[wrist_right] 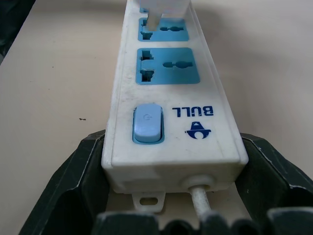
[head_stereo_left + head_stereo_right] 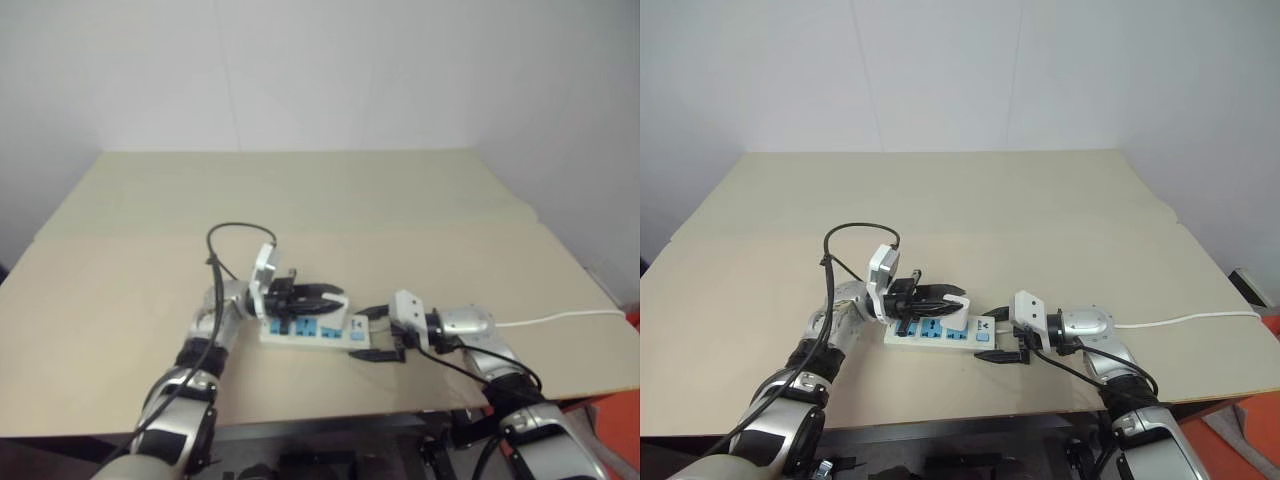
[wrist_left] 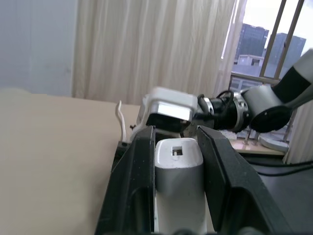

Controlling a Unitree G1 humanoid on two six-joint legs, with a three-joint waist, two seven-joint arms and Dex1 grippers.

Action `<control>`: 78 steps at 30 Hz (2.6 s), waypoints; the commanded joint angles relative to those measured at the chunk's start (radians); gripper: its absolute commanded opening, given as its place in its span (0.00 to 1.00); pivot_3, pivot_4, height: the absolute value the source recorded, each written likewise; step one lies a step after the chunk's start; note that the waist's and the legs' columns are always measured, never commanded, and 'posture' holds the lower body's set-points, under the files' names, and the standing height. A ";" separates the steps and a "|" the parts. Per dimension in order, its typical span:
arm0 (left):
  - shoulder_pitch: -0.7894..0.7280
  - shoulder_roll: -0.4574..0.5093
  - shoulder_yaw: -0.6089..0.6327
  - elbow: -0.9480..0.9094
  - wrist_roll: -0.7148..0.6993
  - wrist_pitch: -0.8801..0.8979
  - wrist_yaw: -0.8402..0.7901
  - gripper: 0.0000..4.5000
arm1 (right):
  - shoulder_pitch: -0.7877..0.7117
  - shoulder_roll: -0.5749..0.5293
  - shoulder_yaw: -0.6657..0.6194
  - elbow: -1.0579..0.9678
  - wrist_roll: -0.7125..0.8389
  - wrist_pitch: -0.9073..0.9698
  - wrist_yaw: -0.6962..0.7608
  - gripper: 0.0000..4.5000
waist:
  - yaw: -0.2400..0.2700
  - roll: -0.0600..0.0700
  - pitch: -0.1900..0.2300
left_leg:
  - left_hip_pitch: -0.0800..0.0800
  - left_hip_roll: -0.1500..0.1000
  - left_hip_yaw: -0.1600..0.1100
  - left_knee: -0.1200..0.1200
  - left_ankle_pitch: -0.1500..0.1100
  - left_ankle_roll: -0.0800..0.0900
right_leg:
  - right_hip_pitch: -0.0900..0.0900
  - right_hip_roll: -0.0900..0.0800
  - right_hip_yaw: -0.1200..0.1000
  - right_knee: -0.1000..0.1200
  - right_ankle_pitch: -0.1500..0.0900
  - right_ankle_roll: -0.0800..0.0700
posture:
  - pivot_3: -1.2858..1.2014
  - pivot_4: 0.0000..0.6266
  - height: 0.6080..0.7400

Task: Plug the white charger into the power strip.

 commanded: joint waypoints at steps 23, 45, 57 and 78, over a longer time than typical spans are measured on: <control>0.002 -0.028 -0.010 0.084 0.048 -0.122 -0.006 0.22 | 0.002 0.025 0.024 0.003 -0.041 -0.022 -0.013 0.77 | 0.000 0.000 0.000 | 0.000 0.000 0.000 0.000 0.000 0.000 | 0.000 0.001 0.000 -0.001 0.000 0.000 | 0.52 0.24 1.00; 0.101 0.053 -0.001 -0.014 0.079 -0.165 -0.006 0.22 | -0.006 0.035 0.024 0.023 -0.040 -0.040 -0.013 0.77 | -0.009 0.000 0.000 | 0.002 0.003 0.000 -0.002 -0.001 0.001 | 0.001 0.003 0.001 -0.002 0.000 0.000 | 0.52 0.24 1.00; 0.071 0.060 -0.035 0.080 0.153 -0.259 -0.002 0.22 | -0.008 0.035 0.023 0.033 -0.042 -0.049 -0.020 0.77 | -0.008 0.000 -0.002 | 0.004 0.003 0.000 -0.002 -0.001 0.001 | 0.004 0.002 0.001 -0.002 0.000 0.000 | 0.52 0.24 1.00; 0.103 0.085 -0.052 0.151 0.171 -0.236 0.039 0.22 | -0.018 0.042 0.020 0.049 -0.049 -0.065 -0.025 0.77 | -0.006 0.001 -0.014 | 0.020 0.003 0.001 -0.010 -0.002 0.003 | 0.018 0.003 0.001 -0.008 0.000 -0.002 | 0.52 0.24 1.00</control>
